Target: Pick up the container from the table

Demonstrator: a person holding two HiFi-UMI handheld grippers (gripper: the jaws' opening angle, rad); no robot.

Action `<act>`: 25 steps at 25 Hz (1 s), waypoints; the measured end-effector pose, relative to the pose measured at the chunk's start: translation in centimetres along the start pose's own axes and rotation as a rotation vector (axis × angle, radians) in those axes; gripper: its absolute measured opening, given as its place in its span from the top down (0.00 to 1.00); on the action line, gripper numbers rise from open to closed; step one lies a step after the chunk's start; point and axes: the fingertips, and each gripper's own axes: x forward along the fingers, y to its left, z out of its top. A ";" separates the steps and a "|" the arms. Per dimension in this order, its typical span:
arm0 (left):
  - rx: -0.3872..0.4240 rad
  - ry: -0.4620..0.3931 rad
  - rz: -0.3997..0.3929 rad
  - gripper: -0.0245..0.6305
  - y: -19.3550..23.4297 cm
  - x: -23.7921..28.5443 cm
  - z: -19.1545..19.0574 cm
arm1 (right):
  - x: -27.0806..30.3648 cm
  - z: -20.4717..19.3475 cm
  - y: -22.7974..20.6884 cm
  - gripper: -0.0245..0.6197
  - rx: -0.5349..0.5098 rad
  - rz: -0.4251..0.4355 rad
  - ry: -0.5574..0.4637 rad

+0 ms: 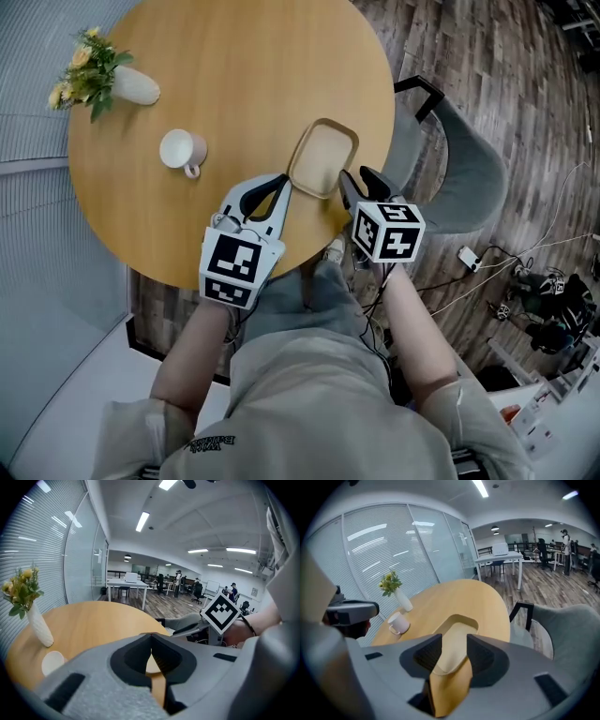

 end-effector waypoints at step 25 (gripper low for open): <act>-0.073 0.125 0.027 0.93 2.5 1.7 -6.9 | 5.3 -7.3 -2.6 0.88 0.036 -0.072 0.186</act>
